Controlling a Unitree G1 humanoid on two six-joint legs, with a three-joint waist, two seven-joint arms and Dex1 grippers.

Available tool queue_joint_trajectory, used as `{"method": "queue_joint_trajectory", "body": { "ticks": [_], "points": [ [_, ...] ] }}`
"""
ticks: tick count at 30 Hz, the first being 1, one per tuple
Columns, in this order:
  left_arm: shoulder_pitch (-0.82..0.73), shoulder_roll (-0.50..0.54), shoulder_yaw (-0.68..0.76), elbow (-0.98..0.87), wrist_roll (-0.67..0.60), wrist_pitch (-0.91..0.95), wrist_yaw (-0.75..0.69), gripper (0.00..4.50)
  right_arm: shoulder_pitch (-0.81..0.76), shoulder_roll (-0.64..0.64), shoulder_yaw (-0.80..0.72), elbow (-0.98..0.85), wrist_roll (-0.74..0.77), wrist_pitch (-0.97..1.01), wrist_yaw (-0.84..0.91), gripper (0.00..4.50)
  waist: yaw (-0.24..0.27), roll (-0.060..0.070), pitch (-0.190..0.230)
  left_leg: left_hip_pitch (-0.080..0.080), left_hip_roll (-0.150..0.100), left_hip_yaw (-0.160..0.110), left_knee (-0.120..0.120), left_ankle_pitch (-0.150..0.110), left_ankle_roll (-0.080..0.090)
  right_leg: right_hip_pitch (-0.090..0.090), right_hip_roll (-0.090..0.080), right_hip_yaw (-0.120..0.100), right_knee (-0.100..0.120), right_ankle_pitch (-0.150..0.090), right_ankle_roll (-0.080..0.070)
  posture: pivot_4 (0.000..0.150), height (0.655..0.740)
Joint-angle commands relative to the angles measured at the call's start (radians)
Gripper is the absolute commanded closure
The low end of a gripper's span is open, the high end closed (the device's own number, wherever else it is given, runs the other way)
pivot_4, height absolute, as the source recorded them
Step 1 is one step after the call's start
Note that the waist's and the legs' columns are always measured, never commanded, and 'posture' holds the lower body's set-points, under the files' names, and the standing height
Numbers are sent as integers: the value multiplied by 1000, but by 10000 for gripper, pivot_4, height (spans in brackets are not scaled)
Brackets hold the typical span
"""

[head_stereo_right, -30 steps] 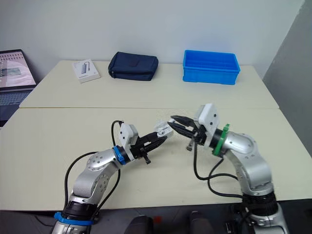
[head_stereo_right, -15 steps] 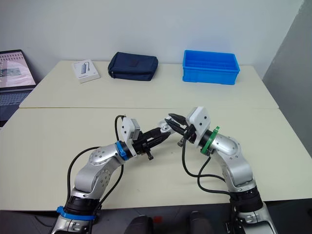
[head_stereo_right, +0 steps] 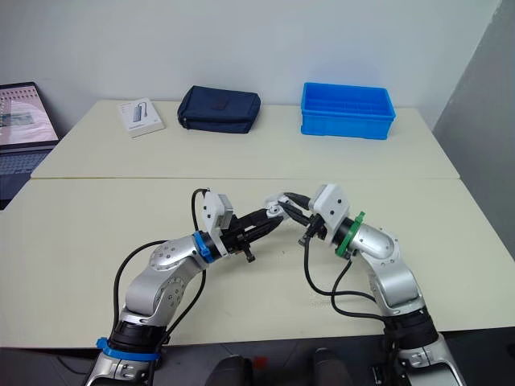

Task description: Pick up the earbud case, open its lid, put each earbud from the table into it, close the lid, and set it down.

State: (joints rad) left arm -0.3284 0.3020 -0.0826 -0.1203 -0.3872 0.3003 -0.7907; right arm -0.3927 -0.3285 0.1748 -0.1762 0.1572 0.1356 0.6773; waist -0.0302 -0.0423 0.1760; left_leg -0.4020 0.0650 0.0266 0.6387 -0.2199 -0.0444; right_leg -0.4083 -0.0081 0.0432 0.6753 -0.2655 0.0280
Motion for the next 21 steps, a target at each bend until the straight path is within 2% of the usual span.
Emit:
{"method": "queue_joint_trajectory", "body": {
  "ticks": [1, 4, 9, 10, 11, 15, 21],
  "points": [
    [-25, -12, 3, -47, -17, -14, 6, 37227, 10, -26, 11, -16, -15, -13, 20, 41495, 0, 0, 0, 0, 0, 0, 0, 0, 0, 0, 0, 0, 0, 0, 0, 1500, 7357],
    [-27, -11, 0, -50, -17, -16, 6, 37227, 19, -27, 14, -29, -10, -1, 19, 41495, 0, 0, 0, 0, 0, 0, 0, 0, 0, 0, 0, 0, 0, 0, 0, 1500, 7357],
    [-28, -7, -5, -51, -19, -19, 4, 37227, 20, -30, 4, -36, -12, 22, 9, 24341, 0, 0, 0, 0, 0, 0, -1, 0, 0, 0, 0, 0, 0, 0, 0, 1500, 7357],
    [-28, -6, -6, -51, -19, -19, 4, 37227, 21, -31, 2, -40, -11, 24, 9, 19349, 0, 0, 0, 0, 0, 0, -1, 0, 0, 0, 0, 0, 0, 0, 0, 1500, 7357],
    [-28, -5, -7, -51, -19, -19, 4, 37227, 23, -32, -3, -49, -4, 33, 9, 17524, 0, 0, 0, 0, 0, 0, -1, 0, 0, 0, 0, 0, 0, 0, 0, 1500, 7357],
    [-29, -3, -8, -45, -17, -18, 3, 37227, 42, -56, -56, -137, 55, 88, 15, 16996, 1, 0, 0, 0, 0, 0, -1, 0, 0, 0, 0, 0, -1, 0, 0, 1500, 7357],
    [-47, 22, -17, -8, -36, -5, -62, 37227, 87, -224, -258, -328, 227, 302, 34, 16996, 3, 1, 0, -1, 0, 0, -2, 0, 0, 0, -1, 0, -3, 0, 0, 1500, 7357]
  ]
}}
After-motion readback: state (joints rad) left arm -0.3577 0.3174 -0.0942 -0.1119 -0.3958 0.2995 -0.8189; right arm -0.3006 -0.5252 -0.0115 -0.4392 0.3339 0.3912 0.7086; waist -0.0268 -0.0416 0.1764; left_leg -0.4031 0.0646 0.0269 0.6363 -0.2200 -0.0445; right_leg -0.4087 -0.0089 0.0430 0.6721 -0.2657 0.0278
